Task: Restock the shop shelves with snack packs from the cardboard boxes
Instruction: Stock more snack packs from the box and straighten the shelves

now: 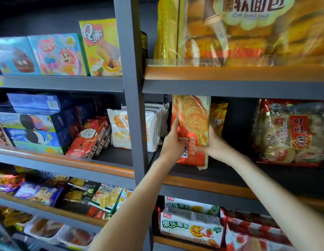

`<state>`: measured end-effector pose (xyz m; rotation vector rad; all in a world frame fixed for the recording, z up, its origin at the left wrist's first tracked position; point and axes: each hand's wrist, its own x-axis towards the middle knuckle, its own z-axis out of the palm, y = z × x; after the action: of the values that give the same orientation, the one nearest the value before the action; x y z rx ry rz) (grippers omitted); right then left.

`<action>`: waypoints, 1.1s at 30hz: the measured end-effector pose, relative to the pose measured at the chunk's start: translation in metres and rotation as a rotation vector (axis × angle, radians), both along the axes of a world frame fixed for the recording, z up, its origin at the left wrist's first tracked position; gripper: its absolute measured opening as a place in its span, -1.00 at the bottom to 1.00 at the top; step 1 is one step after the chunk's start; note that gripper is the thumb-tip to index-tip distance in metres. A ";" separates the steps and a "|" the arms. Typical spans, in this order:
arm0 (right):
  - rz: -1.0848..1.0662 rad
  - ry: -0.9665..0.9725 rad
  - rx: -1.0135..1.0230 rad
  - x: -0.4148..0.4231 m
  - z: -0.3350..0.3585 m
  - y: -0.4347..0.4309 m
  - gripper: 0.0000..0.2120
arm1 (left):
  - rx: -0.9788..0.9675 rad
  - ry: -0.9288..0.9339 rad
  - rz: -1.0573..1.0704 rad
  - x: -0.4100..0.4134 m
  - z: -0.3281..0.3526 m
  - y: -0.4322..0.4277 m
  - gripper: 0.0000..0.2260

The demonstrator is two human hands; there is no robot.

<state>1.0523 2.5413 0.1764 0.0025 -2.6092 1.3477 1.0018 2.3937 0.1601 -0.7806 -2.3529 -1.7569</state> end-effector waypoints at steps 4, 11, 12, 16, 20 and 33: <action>-0.095 0.108 0.086 -0.018 -0.013 -0.016 0.06 | -0.061 0.101 0.129 -0.007 -0.001 -0.008 -0.27; -0.170 0.071 0.107 -0.041 -0.017 -0.021 -0.11 | -0.180 0.268 0.243 -0.015 -0.006 -0.005 -0.23; -0.171 0.083 0.111 -0.042 -0.018 -0.020 -0.10 | -0.203 0.272 0.257 -0.017 -0.006 -0.004 -0.22; -0.175 0.023 0.144 -0.046 -0.017 -0.015 -0.12 | -0.258 0.270 0.324 -0.021 -0.006 0.000 -0.17; -0.208 -0.038 0.193 -0.049 -0.013 -0.016 -0.18 | -0.291 0.284 0.407 -0.016 -0.006 0.009 -0.14; -0.080 0.293 0.076 0.004 -0.020 -0.007 -0.69 | -0.618 0.274 0.563 0.031 -0.014 0.017 -0.32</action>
<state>1.0562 2.5347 0.1561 0.0986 -2.3860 1.1269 1.0328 2.4103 0.1456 -0.3121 -2.5743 -0.6694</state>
